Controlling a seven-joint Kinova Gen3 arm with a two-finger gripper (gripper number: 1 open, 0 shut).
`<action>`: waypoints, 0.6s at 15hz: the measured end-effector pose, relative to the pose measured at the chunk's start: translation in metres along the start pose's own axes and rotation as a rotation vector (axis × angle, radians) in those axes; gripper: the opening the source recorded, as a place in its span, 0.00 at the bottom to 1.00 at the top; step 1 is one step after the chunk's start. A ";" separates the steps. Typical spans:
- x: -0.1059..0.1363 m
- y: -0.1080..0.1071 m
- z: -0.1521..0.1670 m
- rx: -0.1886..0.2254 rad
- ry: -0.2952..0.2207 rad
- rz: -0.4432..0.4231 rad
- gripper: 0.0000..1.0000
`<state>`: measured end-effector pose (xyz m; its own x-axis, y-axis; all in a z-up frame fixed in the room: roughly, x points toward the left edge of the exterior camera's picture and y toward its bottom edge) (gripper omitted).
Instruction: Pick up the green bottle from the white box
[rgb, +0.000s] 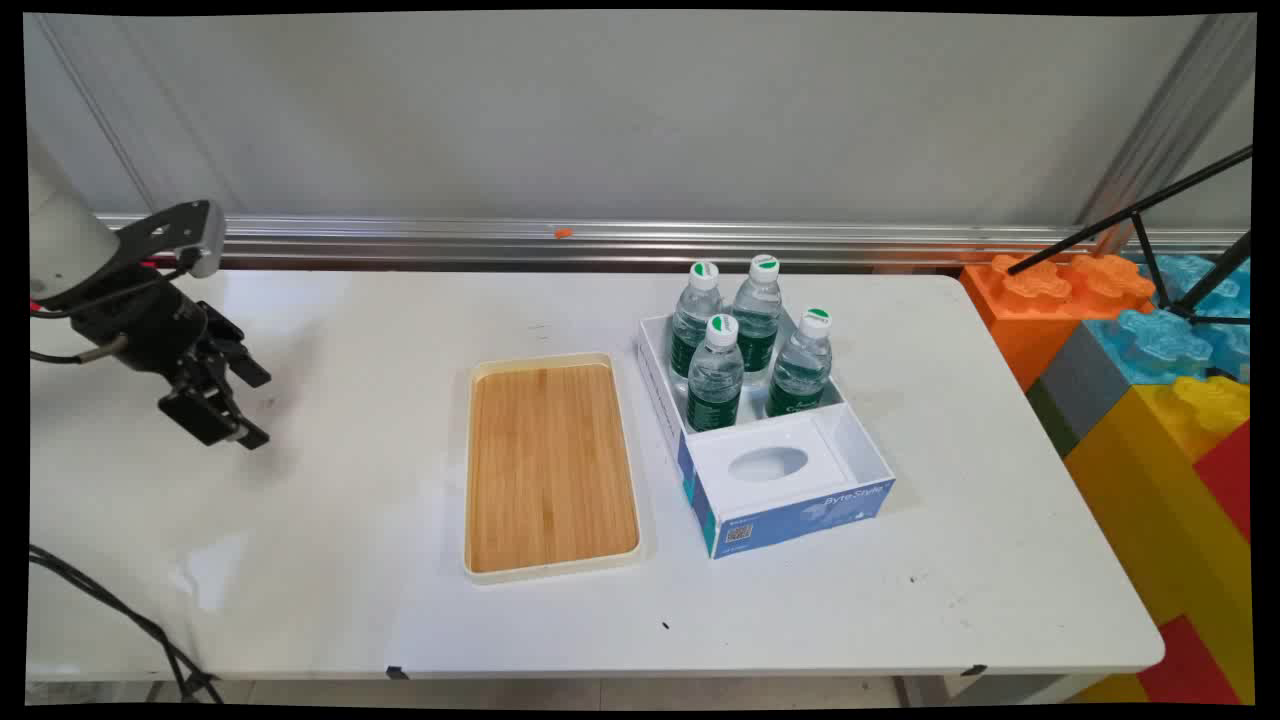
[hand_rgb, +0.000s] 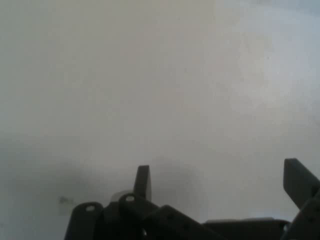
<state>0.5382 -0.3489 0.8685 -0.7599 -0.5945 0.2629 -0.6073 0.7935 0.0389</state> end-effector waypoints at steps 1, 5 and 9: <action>0.002 0.002 0.002 -0.004 0.011 -0.007 1.00; 0.016 0.011 0.003 -0.012 0.041 -0.027 1.00; 0.044 0.032 -0.002 -0.004 0.078 -0.058 1.00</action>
<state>0.4863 -0.3495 0.8827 -0.7031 -0.6278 0.3340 -0.6488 0.7586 0.0599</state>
